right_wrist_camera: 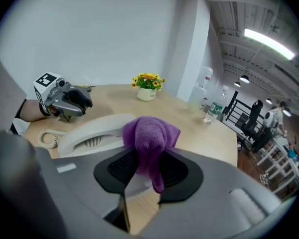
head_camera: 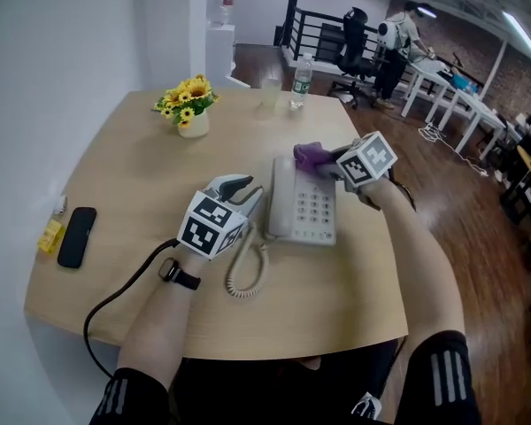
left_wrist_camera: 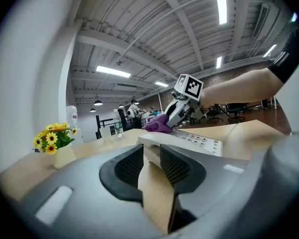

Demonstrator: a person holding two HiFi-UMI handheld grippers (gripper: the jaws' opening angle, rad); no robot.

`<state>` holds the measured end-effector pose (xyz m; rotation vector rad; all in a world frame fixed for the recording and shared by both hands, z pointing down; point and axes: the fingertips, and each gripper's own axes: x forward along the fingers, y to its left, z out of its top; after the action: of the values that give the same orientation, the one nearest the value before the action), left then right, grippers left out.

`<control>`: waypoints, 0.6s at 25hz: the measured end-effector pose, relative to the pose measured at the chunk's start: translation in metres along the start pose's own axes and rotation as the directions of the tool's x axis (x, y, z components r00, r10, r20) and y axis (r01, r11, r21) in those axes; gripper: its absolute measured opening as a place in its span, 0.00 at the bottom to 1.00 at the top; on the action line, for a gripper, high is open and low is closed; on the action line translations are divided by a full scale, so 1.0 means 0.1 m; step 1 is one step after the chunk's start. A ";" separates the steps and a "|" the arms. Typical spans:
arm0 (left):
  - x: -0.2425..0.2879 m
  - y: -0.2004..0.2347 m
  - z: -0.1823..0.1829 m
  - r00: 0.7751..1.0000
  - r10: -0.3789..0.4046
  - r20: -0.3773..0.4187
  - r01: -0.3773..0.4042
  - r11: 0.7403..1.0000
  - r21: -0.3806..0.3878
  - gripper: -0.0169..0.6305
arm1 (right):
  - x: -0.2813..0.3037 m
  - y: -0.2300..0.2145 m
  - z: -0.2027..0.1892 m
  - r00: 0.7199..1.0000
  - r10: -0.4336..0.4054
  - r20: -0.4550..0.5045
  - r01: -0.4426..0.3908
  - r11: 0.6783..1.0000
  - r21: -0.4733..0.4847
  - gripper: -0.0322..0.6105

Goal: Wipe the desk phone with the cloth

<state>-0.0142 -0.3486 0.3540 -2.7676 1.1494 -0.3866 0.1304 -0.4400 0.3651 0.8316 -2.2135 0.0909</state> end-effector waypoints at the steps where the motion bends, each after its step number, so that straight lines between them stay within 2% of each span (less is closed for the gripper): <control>1: 0.00 0.00 0.01 1.000 0.000 0.001 0.000 1.000 0.000 0.18 | -0.04 -0.04 -0.04 1.000 -0.007 -0.005 0.007 1.000 0.007 0.26; 4: -0.01 -0.02 0.00 1.000 -0.005 0.001 0.005 1.000 0.001 0.18 | -0.17 -0.19 -0.22 0.999 -0.038 -0.014 0.039 0.998 0.051 0.26; 9: -0.01 -0.04 0.02 1.000 -0.010 -0.001 0.010 1.000 0.006 0.18 | -0.40 -0.53 -0.51 0.986 -0.164 -0.030 0.166 0.980 0.108 0.26; 12: -0.02 -0.03 0.02 1.000 -0.006 0.001 0.006 1.000 0.009 0.18 | -0.47 -0.51 -0.47 0.991 -0.125 0.058 0.112 0.976 0.189 0.26; 15: -0.01 -0.04 0.00 1.000 -0.008 -0.003 0.008 1.000 0.009 0.18 | -0.41 -0.43 -0.43 0.992 -0.082 0.092 0.061 0.975 0.213 0.26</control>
<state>-0.0119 -0.3450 0.3549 -2.7654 1.1351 -0.3953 0.2038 -0.4379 0.3600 1.0510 -2.2924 0.2570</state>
